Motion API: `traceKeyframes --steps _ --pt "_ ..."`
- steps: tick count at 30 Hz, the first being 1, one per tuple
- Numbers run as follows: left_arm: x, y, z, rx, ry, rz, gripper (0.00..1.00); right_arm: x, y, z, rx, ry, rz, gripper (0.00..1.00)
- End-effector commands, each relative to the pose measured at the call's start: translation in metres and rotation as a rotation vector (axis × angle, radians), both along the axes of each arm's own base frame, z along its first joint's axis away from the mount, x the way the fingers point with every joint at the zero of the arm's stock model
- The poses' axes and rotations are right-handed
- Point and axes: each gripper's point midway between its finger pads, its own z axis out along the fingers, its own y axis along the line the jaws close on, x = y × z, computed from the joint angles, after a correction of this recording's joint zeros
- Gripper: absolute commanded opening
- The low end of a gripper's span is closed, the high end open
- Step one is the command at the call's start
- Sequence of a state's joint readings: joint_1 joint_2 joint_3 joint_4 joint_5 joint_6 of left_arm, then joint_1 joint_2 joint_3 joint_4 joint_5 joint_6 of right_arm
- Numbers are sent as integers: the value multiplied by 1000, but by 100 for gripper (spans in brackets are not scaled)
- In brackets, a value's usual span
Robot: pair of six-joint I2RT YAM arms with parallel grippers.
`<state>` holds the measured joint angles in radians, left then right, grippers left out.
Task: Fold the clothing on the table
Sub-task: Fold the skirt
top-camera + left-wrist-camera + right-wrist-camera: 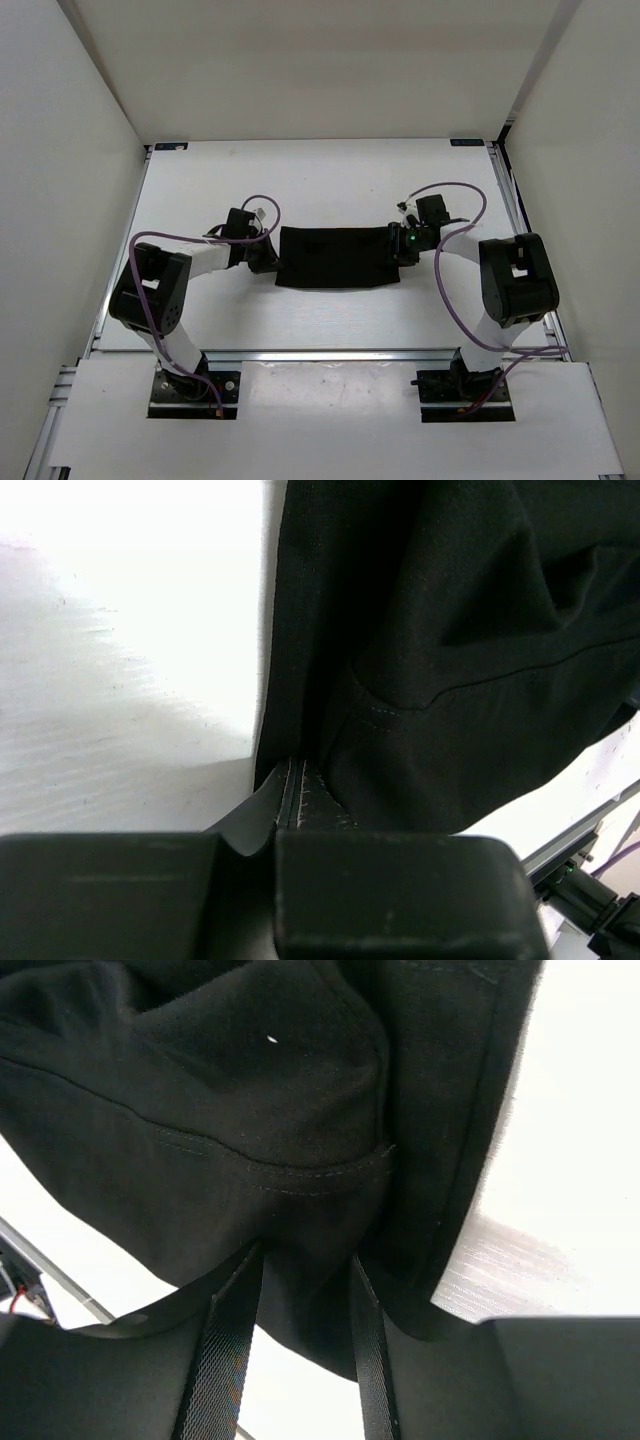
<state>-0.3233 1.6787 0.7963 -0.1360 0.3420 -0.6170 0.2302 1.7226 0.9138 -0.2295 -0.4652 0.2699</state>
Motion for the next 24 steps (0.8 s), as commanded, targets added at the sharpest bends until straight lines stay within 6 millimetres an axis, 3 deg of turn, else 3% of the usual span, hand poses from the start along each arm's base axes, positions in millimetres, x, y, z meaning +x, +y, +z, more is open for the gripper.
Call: traceKeyframes --steps 1,4,9,17,24 --pt "-23 15 -15 71 66 -2 0 3 -9 4 10 -29 -26 45" --pt "-26 19 -17 74 69 8 0 7 -26 16 -5 -59 -58 46" --pt "-25 23 -17 73 71 14 0 9 -55 15 -109 -83 -90 46" --pt "-30 22 -17 81 82 10 0 13 -47 8 -53 -64 -70 55" --pt "-27 25 -10 84 61 17 0 11 -19 5 156 2 -30 54"
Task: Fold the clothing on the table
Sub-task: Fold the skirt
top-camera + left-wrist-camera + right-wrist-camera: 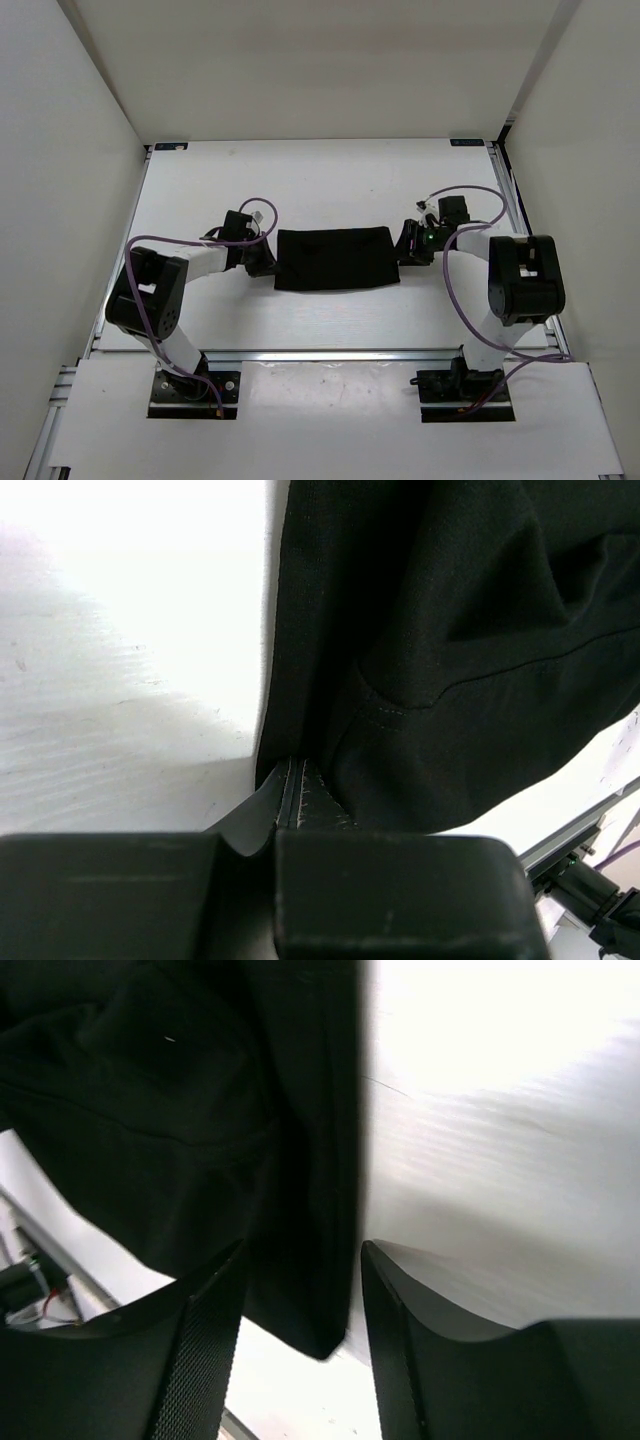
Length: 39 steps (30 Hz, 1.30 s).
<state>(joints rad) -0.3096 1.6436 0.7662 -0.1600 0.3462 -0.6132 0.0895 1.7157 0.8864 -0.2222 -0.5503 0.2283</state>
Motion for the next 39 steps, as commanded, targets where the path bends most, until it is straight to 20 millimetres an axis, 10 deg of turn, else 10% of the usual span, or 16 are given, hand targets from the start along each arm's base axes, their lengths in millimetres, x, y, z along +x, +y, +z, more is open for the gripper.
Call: traceKeyframes --steps 1,7,12,26,39 --pt "-18 18 -11 79 48 8 0 4 19 5 113 -13 46 54" --pt "-19 22 -11 86 52 19 0 -1 33 -6 167 47 61 43" --pt "-18 21 -10 81 48 18 0 -4 38 -6 198 57 65 0" --pt "-51 -44 -26 43 110 -159 0 -8 -34 18 -98 43 -68 0" --pt "-42 -49 -18 13 102 -147 0 -4 79 105 32 -114 168 0"
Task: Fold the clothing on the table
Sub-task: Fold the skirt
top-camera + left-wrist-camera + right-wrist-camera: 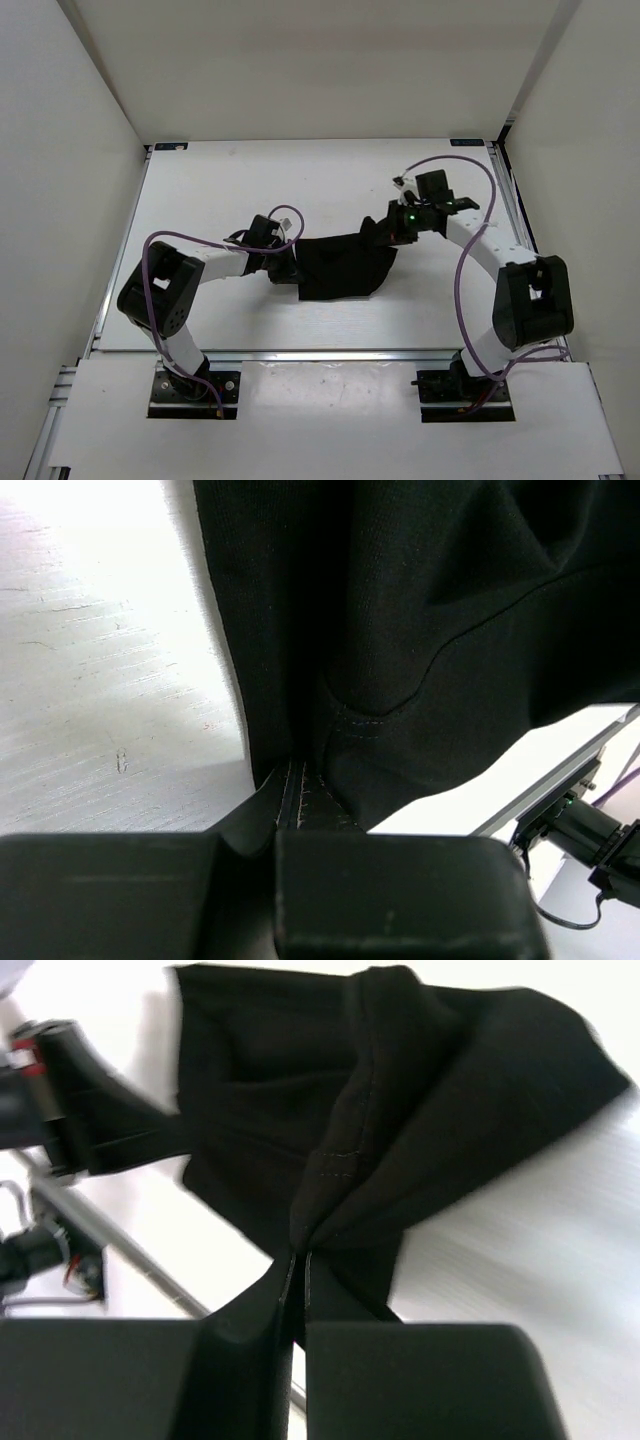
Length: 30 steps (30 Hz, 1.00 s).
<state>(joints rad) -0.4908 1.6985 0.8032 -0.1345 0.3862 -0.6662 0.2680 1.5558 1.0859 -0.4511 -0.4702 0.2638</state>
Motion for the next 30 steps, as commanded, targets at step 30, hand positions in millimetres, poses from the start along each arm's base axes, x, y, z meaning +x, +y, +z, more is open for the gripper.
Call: traceKeyframes --steps 30 --pt "9 41 -6 52 26 115 0 -47 208 -21 173 198 526 8"
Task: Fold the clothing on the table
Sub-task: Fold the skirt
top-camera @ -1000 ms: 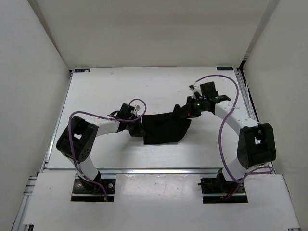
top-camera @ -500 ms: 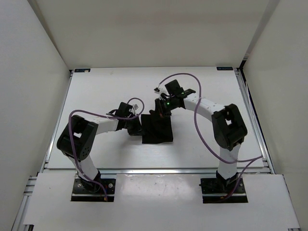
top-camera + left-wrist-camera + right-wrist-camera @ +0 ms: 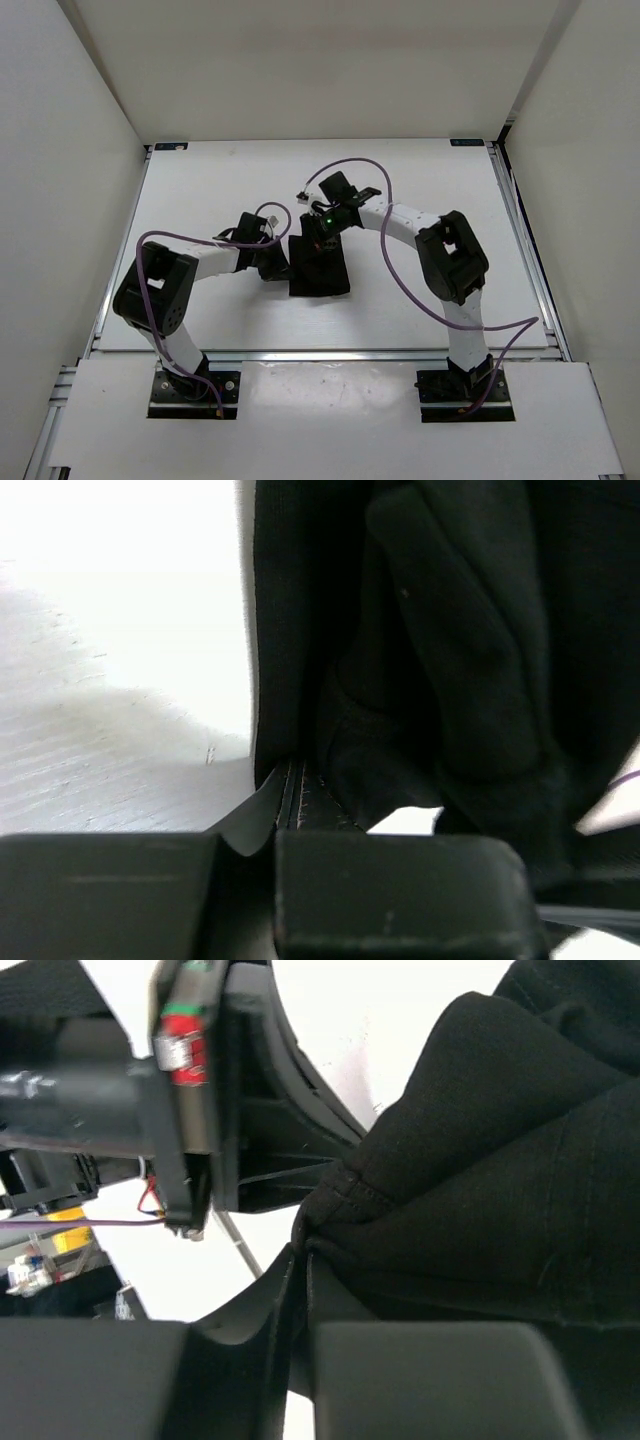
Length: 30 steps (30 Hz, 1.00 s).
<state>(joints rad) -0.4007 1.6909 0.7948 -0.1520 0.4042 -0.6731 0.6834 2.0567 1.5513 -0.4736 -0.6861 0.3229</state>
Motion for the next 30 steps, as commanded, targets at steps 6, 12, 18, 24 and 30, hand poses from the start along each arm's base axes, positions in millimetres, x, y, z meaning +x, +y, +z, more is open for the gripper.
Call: traceKeyframes --steps 6,12,18,24,30 --pt "6 32 12 50 -26 81 0 -2 10 26 259 161 51 42" --pt "36 74 48 18 -110 204 0 15 -9 102 412 7 31 47" --pt "44 59 95 -111 -168 184 0 24 -49 97 344 4 -101 28" --pt "25 -21 162 -429 -192 -3 0 29 -72 49 195 65 -192 7" --pt "11 -53 165 -540 -156 -74 0 17 -67 11 129 171 -179 3"
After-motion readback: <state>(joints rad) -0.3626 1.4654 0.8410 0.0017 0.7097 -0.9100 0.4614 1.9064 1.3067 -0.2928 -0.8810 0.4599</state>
